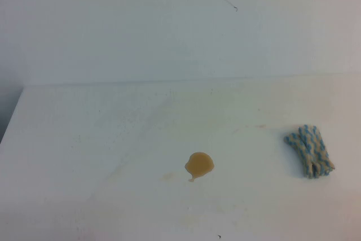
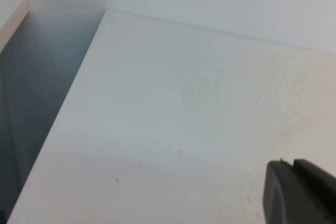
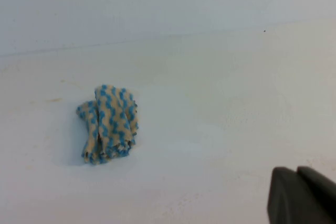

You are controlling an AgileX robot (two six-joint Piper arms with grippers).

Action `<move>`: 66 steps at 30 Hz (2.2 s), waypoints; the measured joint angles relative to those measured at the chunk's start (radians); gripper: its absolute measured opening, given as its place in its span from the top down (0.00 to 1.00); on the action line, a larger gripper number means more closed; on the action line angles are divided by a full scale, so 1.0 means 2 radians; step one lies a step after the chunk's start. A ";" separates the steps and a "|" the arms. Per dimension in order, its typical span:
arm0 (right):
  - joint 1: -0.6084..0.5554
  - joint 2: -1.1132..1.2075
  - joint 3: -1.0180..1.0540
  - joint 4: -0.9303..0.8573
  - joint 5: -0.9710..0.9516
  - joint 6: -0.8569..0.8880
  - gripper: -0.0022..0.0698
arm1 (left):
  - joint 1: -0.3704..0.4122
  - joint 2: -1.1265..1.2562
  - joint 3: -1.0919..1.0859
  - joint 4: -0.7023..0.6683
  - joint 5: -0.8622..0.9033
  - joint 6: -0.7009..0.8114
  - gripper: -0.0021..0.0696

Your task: Wipe the table

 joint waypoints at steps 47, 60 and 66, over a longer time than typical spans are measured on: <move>0.000 0.000 0.000 0.033 -0.274 0.019 0.97 | 0.000 0.000 0.000 0.000 0.000 0.000 0.97; 0.000 0.000 0.000 0.191 -0.283 0.062 0.97 | 0.000 0.000 0.000 0.000 0.000 0.000 0.97; 0.000 0.001 0.000 0.200 -0.295 0.094 0.97 | 0.000 0.000 0.000 0.000 0.000 0.000 0.97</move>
